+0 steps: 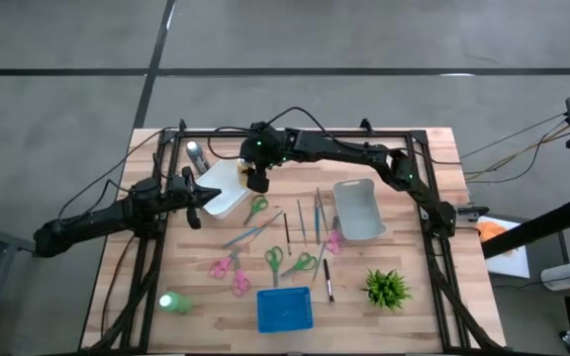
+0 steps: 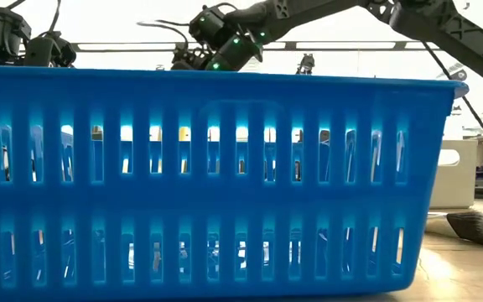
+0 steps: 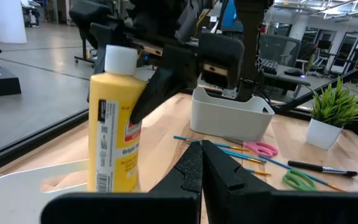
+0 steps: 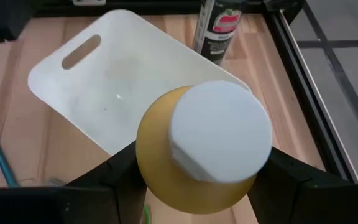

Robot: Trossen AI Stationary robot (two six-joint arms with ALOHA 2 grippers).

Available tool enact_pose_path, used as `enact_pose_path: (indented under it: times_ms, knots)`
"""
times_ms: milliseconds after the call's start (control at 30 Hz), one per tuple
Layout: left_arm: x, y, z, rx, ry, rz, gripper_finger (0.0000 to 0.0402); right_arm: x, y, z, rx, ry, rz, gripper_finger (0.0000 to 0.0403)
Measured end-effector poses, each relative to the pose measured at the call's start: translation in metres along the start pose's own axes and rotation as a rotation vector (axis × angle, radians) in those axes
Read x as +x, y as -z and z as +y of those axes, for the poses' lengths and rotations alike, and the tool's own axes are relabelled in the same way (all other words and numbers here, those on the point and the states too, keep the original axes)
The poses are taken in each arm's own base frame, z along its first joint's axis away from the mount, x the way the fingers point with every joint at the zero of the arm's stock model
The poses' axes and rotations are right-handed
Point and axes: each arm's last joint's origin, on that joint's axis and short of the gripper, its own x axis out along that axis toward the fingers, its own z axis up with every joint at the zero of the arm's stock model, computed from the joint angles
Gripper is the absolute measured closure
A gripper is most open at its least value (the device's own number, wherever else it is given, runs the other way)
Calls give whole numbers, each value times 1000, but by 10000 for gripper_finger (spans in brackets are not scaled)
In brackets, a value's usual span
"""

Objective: Pick & Place Paint Supplies
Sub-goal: Put the yellow paint bottle into the white bin

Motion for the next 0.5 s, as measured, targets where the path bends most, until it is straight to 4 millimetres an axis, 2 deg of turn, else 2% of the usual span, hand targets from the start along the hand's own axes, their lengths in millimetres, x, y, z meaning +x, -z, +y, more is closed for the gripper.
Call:
enact_pose_path:
  times_ms: [500]
  knots:
    - [0,0,0,0,0,0,401,14,17,1,12,16,34,186]
